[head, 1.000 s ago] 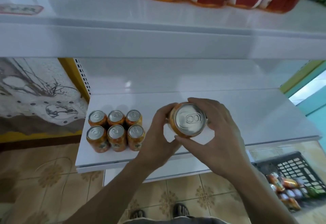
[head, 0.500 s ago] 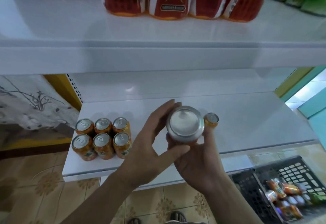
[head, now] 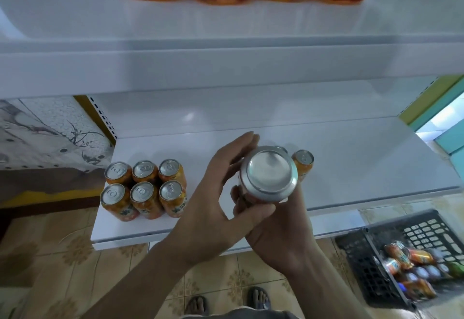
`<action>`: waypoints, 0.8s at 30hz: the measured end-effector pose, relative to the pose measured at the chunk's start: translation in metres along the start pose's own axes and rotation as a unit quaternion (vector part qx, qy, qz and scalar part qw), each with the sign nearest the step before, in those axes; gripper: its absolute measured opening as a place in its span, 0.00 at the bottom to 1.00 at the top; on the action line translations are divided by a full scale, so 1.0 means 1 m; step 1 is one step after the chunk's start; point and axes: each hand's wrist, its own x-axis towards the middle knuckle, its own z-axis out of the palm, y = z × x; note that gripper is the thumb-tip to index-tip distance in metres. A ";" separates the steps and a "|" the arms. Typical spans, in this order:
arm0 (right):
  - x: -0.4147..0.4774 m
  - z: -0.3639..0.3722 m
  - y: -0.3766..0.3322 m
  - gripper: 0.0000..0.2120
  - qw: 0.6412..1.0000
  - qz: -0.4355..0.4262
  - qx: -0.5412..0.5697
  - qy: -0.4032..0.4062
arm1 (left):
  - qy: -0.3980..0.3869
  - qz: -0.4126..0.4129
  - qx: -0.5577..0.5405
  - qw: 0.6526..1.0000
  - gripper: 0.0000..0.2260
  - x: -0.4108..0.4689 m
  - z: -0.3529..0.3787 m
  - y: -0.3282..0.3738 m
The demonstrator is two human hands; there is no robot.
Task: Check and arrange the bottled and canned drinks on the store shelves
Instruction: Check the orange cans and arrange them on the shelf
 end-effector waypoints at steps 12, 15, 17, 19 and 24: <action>0.007 -0.019 0.012 0.35 0.958 -0.202 -0.205 0.022 | 0.135 -0.151 -0.133 0.970 0.35 0.015 -0.002 -0.006; 0.007 -0.023 0.006 0.31 0.906 -0.284 -0.309 0.047 | 0.140 -0.213 -0.189 0.948 0.30 0.011 -0.003 -0.010; 0.007 -0.020 0.001 0.29 0.892 -0.293 -0.340 0.057 | 0.109 -0.210 -0.192 0.952 0.31 0.008 -0.008 -0.012; 0.010 -0.018 0.001 0.28 0.883 -0.294 -0.359 0.065 | 0.083 -0.203 -0.206 0.954 0.31 0.006 -0.012 -0.013; 0.014 -0.018 -0.004 0.30 0.821 -0.329 -0.466 0.017 | 0.139 -0.280 -0.266 0.912 0.23 0.011 -0.008 -0.018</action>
